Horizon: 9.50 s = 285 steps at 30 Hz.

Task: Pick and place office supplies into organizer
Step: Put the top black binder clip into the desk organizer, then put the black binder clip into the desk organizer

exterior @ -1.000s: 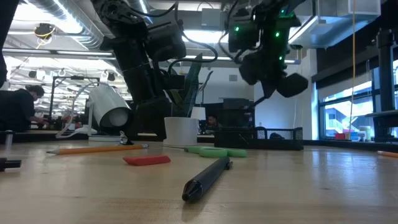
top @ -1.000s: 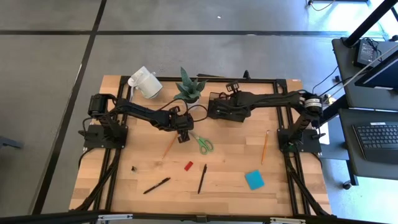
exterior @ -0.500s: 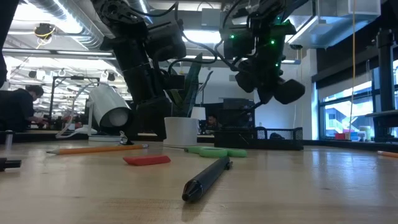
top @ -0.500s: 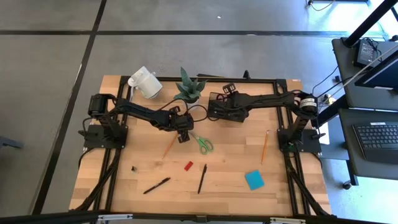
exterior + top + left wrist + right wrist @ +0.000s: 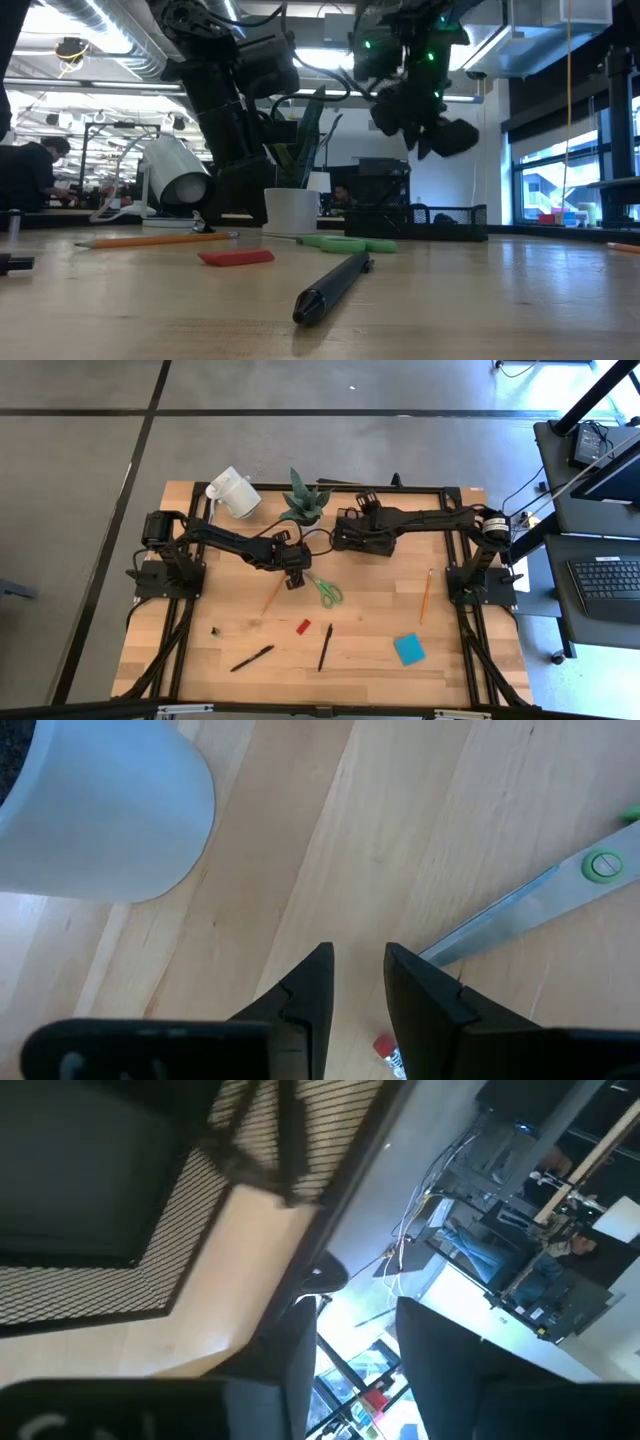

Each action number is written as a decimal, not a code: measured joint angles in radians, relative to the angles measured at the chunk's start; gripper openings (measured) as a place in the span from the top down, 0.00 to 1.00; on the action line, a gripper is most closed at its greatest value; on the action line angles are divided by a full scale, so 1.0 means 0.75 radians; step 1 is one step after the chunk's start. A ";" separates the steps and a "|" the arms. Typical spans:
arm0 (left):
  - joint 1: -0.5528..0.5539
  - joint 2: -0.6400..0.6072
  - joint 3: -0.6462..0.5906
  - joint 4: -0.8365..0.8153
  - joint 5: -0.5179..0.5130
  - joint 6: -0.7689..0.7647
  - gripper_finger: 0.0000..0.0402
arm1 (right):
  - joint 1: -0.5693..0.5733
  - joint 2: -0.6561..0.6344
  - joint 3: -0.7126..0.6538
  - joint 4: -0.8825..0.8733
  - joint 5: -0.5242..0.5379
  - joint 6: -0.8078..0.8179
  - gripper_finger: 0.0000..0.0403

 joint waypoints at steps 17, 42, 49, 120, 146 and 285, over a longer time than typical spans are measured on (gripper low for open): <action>-0.077 -0.237 0.002 -0.498 -0.305 0.440 0.78 | 0.139 -0.401 -0.116 0.247 -0.545 0.485 0.64; 0.027 -0.217 -0.271 -0.312 -0.233 0.741 0.66 | 0.155 -0.930 -0.865 1.059 -0.547 0.519 0.64; 0.031 -0.217 -0.271 -0.241 -0.233 0.797 0.68 | 0.138 -0.929 -0.865 1.066 -0.546 0.525 0.64; 0.105 0.193 0.019 1.065 0.044 0.369 1.00 | 0.139 -0.928 -0.863 1.013 -0.546 0.658 0.64; 0.138 0.349 0.149 0.937 -0.074 0.261 0.97 | 0.138 -0.928 -0.863 0.982 -0.546 0.659 0.64; -0.178 -0.177 -0.089 0.692 -0.110 -0.308 0.99 | 0.138 -0.928 -0.864 0.998 -0.571 0.484 0.64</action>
